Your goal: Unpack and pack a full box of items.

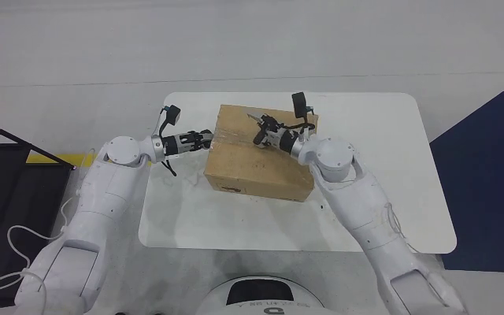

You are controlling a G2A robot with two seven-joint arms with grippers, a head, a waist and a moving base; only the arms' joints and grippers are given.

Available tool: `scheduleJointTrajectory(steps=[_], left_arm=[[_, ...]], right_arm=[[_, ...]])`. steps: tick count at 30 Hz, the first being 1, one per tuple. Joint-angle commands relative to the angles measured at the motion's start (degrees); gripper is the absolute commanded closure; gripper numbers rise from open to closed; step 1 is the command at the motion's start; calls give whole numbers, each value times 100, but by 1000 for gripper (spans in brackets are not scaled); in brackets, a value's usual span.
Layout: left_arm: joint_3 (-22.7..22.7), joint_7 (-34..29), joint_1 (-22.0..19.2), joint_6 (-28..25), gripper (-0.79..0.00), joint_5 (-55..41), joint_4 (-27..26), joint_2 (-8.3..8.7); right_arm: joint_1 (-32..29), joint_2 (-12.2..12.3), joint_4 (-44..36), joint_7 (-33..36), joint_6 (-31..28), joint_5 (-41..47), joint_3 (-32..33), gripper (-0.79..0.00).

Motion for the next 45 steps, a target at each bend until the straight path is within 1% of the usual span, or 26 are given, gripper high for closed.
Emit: scheduleJointTrajectory(steps=[1, 9, 16, 27, 31, 34, 37, 45], left_arm=[[0, 0, 0, 0, 0, 0, 0, 0], [0, 0, 0, 0, 0, 0, 0, 0], [0, 0, 0, 0, 0, 0, 0, 0], [0, 0, 0, 0, 0, 0, 0, 0], [0, 0, 0, 0, 0, 0, 0, 0], [0, 0, 0, 0, 0, 0, 0, 0], [0, 0, 0, 0, 0, 0, 0, 0], [0, 0, 0, 0, 0, 0, 0, 0]], right_arm=[[144, -29, 79, 52, 96, -105, -183, -785], [709, -212, 523, 70, 279, -96, -800, -785], [1176, -415, 1070, 15, 214, 279, -1150, -785], [1634, -750, 1747, -114, 88, 865, -1623, -785], [1805, -825, 1950, -132, 373, 853, -1727, -785], [1769, -805, 1898, -147, 434, 862, -1605, -785], [1552, -712, 1692, -125, 519, 799, -1364, -785], [760, -359, 769, -20, 1311, 269, -592, -785]])
